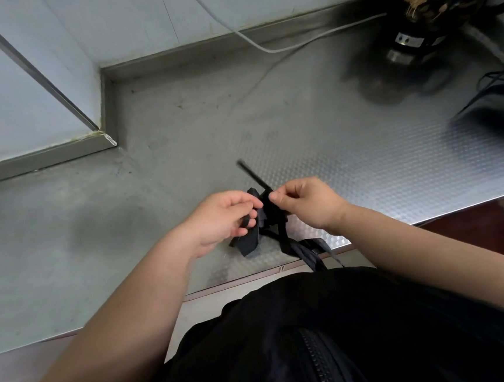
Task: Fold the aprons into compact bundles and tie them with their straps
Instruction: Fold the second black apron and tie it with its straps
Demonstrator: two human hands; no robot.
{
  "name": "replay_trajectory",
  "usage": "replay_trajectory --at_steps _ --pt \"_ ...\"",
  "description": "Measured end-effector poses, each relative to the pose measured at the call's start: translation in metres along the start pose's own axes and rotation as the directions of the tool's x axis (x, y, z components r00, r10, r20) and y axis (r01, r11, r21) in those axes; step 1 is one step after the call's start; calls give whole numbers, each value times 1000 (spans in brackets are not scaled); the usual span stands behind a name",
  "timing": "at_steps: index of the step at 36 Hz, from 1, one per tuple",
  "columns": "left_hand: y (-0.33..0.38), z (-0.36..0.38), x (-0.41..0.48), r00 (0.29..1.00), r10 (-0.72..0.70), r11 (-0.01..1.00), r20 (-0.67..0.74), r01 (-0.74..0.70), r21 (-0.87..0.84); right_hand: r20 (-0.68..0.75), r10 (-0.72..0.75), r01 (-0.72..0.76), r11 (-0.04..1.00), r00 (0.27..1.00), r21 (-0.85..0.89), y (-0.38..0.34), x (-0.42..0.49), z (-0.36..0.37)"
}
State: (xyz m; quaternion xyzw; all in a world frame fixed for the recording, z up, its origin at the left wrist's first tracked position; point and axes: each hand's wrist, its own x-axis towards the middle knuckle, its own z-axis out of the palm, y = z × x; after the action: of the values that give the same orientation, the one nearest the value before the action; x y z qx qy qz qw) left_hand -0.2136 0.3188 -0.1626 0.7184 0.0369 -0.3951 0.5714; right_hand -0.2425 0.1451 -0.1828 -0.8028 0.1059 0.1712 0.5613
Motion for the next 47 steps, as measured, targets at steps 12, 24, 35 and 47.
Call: replay_trajectory --at_steps 12,24,35,47 --pt "-12 4 6 954 174 983 -245 -155 95 -4 -84 83 988 996 -127 -3 4 8" --pt "-12 -2 10 968 152 988 -201 -143 57 56 -179 187 948 982 -259 -6 3 12" --pt "-21 -2 12 862 438 895 -253 -392 212 -96 -105 105 994 990 -3 -8 8 14" --pt "-23 2 13 886 394 919 -245 -383 93 10 -325 297 851 946 -433 -12 6 18"
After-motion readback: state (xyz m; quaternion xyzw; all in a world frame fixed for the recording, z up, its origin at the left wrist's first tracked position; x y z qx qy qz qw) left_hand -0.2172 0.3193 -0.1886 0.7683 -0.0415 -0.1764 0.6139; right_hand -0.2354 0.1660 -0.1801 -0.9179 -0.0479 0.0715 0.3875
